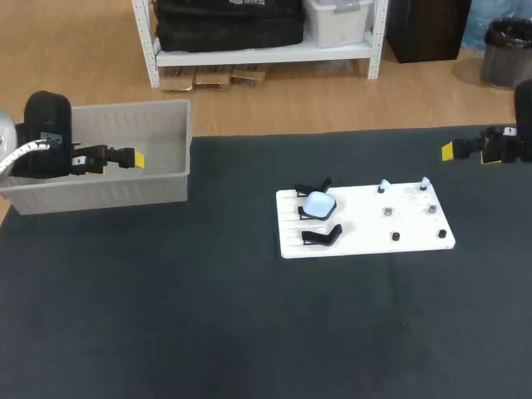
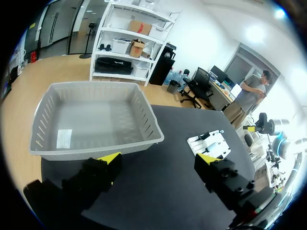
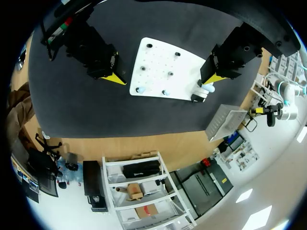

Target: Pick up each earbud case from the left stands, insert the matching earbuds, close the lid, and place the case in the box.

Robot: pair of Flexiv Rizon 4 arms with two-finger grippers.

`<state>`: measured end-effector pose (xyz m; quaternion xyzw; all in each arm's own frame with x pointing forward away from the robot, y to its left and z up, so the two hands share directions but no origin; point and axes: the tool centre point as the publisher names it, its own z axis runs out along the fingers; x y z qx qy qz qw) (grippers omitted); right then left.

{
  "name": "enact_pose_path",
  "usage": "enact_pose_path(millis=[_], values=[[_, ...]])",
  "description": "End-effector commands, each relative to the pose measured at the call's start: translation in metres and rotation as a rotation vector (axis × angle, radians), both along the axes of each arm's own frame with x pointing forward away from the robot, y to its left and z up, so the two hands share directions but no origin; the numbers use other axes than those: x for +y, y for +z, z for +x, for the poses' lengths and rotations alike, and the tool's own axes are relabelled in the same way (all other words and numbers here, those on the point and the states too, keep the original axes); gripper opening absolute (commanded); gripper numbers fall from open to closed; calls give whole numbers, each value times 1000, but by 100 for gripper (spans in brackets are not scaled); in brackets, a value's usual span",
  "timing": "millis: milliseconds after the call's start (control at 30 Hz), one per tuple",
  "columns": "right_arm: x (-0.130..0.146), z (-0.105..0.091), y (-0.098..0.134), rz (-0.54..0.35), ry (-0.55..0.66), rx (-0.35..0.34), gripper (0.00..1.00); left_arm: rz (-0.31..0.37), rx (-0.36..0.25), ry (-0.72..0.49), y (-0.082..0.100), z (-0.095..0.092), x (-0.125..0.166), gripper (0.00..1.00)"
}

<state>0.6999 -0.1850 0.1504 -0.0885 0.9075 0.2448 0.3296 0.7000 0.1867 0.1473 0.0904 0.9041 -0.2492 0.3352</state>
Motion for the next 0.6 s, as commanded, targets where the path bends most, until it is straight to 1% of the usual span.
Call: enact_pose_path(millis=[33,467,600], values=[[-1,1,-1,3,5,0,100,8,7,4,2,0,-1,100],[-1,1,-1,3,5,0,100,8,7,4,2,0,-1,100],[-1,1,-1,3,5,0,100,9,-27,-69,5,6,-15,100]])
